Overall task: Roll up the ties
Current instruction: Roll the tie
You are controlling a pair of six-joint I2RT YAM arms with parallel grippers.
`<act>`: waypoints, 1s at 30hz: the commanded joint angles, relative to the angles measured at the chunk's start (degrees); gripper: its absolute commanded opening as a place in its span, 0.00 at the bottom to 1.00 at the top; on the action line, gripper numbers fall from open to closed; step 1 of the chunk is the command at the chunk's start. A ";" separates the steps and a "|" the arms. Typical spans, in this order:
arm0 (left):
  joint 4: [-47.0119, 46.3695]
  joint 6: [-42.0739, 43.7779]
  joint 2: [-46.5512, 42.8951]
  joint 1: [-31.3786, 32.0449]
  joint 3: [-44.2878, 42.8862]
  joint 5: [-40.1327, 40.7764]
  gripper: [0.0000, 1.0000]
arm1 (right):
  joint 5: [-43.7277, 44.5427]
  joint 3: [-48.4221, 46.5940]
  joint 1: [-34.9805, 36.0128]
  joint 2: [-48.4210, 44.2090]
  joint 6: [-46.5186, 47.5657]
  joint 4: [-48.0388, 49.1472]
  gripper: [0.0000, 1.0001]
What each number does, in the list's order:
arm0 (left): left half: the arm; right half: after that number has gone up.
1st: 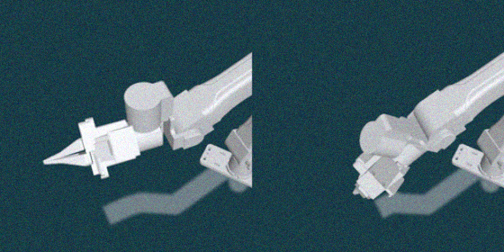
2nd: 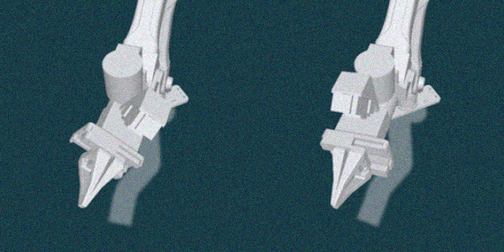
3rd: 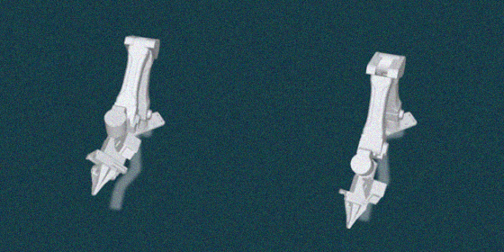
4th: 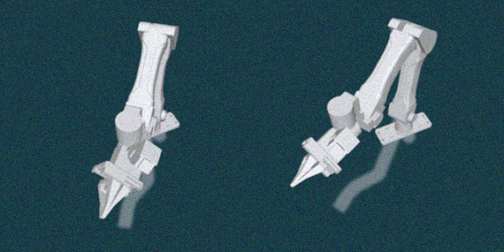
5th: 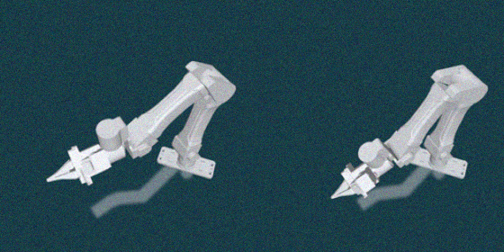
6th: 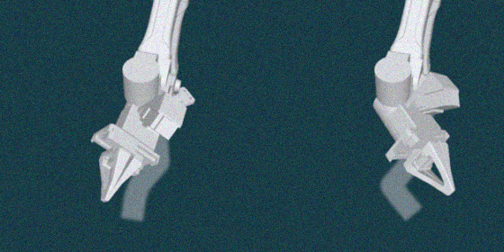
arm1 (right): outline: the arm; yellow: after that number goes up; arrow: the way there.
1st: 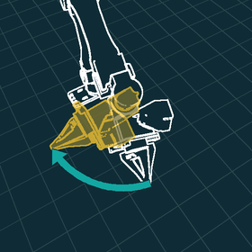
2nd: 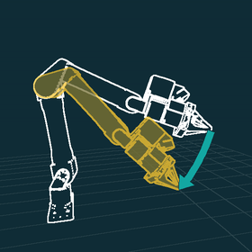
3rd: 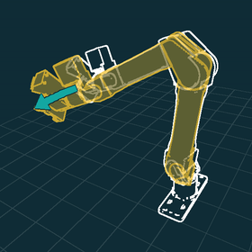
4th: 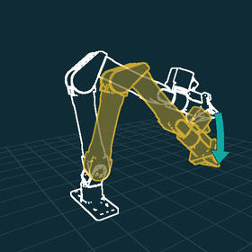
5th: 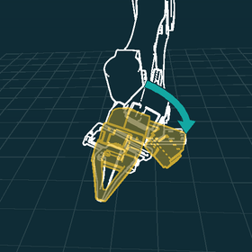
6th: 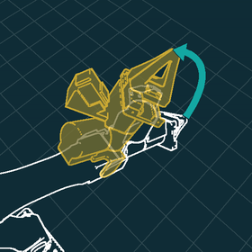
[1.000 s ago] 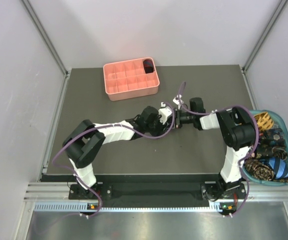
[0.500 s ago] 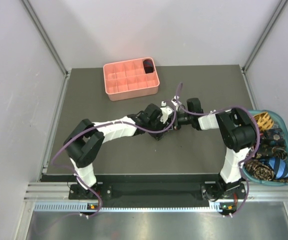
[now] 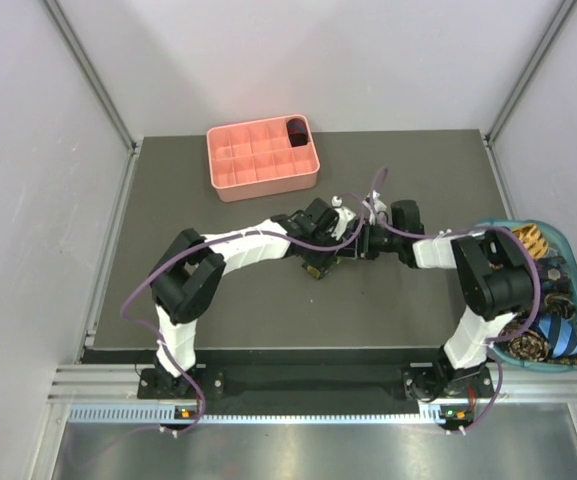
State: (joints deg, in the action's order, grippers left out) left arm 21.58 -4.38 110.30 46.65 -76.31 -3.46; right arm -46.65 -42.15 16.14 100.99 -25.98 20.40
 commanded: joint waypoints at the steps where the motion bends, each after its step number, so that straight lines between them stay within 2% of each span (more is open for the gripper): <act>1: 6.89 -1.24 4.39 -1.30 -2.43 7.24 0.34 | 7.00 3.03 -2.78 -5.08 2.42 -0.63 0.50; 8: 12.07 -2.38 8.61 -2.09 -7.61 7.60 0.33 | 15.71 8.31 -5.51 -13.97 2.86 -0.27 0.51; 15: 16.56 -2.30 11.69 -2.01 -11.05 6.19 0.33 | 22.20 14.99 -3.67 -26.34 3.48 -1.85 0.47; 22: 22.26 -2.39 14.94 -2.18 -16.22 6.01 0.33 | 39.17 17.10 9.85 -39.44 7.69 -11.87 0.46; 24: 23.06 -2.47 15.47 -2.18 -17.11 5.84 0.33 | 43.11 17.89 12.76 -41.30 8.05 -13.54 0.45; 30: 27.01 -2.30 17.75 -2.18 -20.45 5.31 0.33 | 55.32 17.81 28.14 -43.95 11.56 -15.04 0.46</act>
State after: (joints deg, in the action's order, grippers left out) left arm 42.50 -7.60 122.74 46.00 -97.19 -2.26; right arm -1.48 -24.29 39.07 58.02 -17.54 6.92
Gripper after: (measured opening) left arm 0.458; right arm 0.450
